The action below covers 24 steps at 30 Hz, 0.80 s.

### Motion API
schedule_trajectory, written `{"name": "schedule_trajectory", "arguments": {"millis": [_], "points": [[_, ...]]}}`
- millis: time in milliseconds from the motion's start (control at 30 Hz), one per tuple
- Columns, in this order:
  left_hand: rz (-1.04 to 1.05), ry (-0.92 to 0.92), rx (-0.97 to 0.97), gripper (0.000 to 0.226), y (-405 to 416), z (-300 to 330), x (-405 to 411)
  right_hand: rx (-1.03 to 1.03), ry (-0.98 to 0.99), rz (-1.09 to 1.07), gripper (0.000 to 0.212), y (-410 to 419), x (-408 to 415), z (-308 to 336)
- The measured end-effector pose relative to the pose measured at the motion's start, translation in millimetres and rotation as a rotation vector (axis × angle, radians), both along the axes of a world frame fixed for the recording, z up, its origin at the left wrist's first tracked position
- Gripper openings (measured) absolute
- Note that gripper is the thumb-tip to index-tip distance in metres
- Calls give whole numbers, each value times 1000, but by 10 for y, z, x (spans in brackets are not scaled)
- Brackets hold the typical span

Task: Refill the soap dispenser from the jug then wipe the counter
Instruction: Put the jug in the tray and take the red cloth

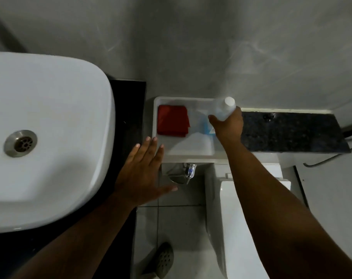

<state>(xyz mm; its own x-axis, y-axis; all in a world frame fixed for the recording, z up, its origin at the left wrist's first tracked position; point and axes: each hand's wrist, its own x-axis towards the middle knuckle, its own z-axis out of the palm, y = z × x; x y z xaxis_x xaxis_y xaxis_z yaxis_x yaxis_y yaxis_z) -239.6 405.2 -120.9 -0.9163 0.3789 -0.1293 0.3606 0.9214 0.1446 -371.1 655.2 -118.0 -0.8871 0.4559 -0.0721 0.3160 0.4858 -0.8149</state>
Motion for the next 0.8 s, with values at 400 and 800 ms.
{"name": "schedule_trajectory", "arguments": {"millis": [400, 800], "points": [[-2, 14, 72, 112, 7, -27, 18, 19, -26, 23, 74, 238, -540, -80], [-2, 6, 2, 111, 2, 20, 9, -77, -14, 28, 108, -631, 209, -226]]}}
